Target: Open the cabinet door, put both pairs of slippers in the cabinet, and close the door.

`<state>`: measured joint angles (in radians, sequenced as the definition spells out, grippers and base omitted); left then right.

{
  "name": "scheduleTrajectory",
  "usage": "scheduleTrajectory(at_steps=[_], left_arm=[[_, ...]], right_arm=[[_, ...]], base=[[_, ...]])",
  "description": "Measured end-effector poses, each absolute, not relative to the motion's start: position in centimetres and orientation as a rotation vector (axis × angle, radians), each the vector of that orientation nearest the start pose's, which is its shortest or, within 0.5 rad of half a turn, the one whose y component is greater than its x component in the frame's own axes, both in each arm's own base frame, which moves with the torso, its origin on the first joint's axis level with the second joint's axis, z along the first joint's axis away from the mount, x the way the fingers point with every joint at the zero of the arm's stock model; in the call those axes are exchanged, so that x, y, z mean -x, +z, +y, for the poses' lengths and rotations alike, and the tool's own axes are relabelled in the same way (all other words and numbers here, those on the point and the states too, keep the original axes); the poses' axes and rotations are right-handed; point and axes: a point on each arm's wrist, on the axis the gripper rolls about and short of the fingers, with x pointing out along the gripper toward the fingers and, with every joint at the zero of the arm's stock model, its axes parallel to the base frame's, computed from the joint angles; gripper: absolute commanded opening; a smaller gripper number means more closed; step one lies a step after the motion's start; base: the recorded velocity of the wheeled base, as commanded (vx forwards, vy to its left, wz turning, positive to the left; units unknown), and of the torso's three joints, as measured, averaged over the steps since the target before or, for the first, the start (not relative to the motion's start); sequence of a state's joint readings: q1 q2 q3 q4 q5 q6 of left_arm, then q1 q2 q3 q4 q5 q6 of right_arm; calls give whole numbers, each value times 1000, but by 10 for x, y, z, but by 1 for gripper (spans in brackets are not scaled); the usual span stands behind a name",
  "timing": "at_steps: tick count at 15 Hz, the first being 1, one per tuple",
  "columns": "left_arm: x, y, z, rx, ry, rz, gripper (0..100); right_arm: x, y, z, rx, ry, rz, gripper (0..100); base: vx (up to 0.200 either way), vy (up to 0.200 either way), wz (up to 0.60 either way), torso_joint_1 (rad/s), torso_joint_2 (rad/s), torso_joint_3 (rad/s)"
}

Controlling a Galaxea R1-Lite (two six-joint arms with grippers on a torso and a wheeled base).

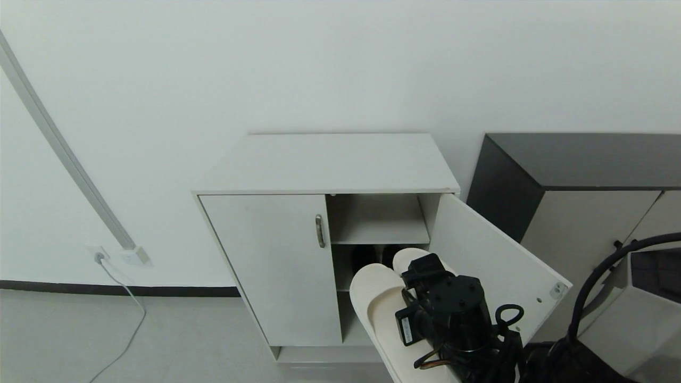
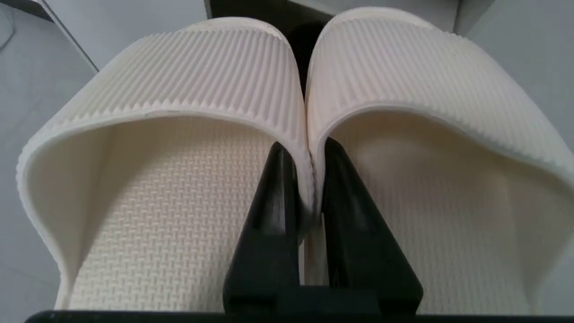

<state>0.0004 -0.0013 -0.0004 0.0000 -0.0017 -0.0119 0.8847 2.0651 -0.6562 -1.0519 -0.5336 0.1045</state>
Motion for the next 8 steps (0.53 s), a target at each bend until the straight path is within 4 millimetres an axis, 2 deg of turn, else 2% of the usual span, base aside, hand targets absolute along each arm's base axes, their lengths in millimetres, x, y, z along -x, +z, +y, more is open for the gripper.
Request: scheduleTrajectory(at_steps=[8], left_arm=[[23,76,0,11,0,-2,0]], right_arm=[[-227,63,255,138,323,300,0]], base=[[0,0,0,-205,521,317]])
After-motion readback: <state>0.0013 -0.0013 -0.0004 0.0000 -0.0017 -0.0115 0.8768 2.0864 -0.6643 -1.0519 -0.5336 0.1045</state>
